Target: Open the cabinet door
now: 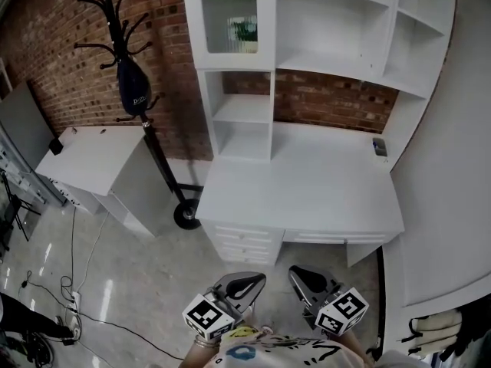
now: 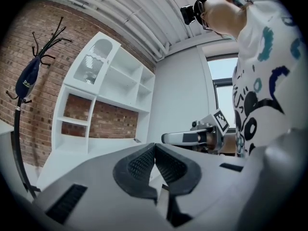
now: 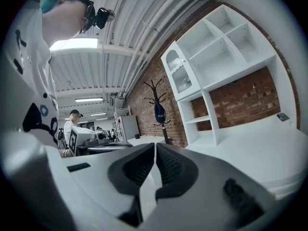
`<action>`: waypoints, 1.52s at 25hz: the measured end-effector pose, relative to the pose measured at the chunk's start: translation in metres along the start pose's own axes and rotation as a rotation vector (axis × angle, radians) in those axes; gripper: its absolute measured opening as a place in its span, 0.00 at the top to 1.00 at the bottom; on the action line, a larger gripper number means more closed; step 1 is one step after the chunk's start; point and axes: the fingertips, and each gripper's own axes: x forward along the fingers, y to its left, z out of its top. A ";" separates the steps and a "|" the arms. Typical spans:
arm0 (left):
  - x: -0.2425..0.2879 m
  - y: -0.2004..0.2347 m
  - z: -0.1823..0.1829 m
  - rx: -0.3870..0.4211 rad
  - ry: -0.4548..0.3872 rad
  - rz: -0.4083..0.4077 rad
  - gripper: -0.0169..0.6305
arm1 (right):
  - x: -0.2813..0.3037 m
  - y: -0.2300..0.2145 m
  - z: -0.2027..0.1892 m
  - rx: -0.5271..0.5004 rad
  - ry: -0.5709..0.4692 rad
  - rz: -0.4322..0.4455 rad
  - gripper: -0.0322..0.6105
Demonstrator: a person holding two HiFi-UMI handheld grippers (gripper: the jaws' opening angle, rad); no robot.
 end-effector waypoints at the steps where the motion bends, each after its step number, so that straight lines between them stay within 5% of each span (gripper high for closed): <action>1: 0.004 0.007 0.001 0.007 0.000 -0.007 0.95 | 0.006 -0.005 0.002 0.001 -0.001 -0.009 0.90; 14: 0.036 0.099 0.049 0.079 -0.022 -0.072 0.95 | 0.089 -0.040 0.048 -0.023 -0.051 -0.042 0.90; 38: 0.056 0.192 0.052 0.063 -0.011 -0.138 0.95 | 0.165 -0.082 0.055 0.009 -0.058 -0.153 0.90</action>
